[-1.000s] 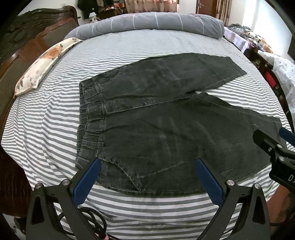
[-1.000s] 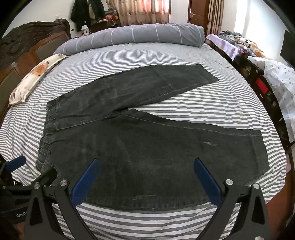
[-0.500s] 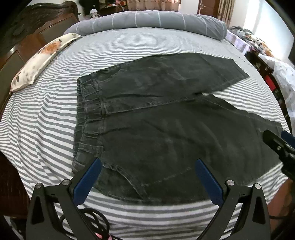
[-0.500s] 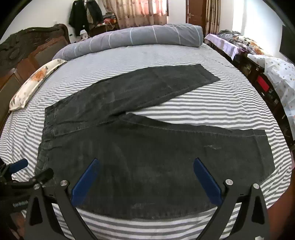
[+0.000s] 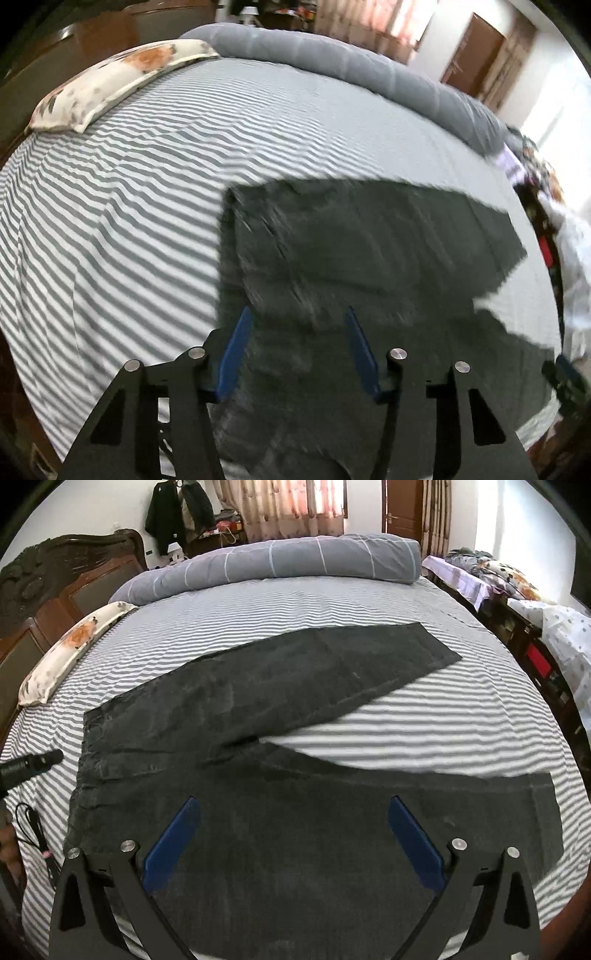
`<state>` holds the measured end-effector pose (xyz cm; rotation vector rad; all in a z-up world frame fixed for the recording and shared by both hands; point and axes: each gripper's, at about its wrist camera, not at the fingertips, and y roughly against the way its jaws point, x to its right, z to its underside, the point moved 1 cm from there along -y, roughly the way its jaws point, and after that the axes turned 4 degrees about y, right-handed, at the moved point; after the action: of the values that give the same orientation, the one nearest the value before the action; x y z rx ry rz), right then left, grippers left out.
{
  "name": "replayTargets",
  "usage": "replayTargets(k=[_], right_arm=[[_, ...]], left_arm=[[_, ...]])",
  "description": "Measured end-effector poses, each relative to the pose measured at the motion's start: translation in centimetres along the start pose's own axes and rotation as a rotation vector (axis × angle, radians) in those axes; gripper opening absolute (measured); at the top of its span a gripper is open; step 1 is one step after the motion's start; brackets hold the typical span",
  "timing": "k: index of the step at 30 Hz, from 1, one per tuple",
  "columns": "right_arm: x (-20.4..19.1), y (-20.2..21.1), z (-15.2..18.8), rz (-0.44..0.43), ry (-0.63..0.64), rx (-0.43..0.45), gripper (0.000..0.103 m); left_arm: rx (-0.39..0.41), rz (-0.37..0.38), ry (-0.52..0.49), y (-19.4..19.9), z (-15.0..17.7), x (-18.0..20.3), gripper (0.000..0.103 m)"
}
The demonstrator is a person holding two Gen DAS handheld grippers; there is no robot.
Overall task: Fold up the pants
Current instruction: 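Grasp the jeans waistband with the left gripper while the right gripper grasps the leg hem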
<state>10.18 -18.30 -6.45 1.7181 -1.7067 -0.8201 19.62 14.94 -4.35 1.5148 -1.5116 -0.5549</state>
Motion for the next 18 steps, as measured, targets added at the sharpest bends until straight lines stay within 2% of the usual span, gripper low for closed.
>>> replayTargets(k=[7, 12, 18], right_arm=[[-1.2, -4.0, -2.9, -0.013, 0.019, -0.006, 0.101], [-2.2, -6.3, -4.2, -0.028, 0.029, -0.006, 0.101], [-2.9, -8.7, -4.9, -0.03, 0.036, -0.02, 0.101]], left_arm=[[-0.032, 0.057, 0.067, -3.8, -3.9, -3.4, 0.04], [-0.028, 0.098, 0.08, -5.9, -4.7, -4.2, 0.034], [0.002, 0.109, 0.094, -8.2, -5.8, -5.2, 0.03]])
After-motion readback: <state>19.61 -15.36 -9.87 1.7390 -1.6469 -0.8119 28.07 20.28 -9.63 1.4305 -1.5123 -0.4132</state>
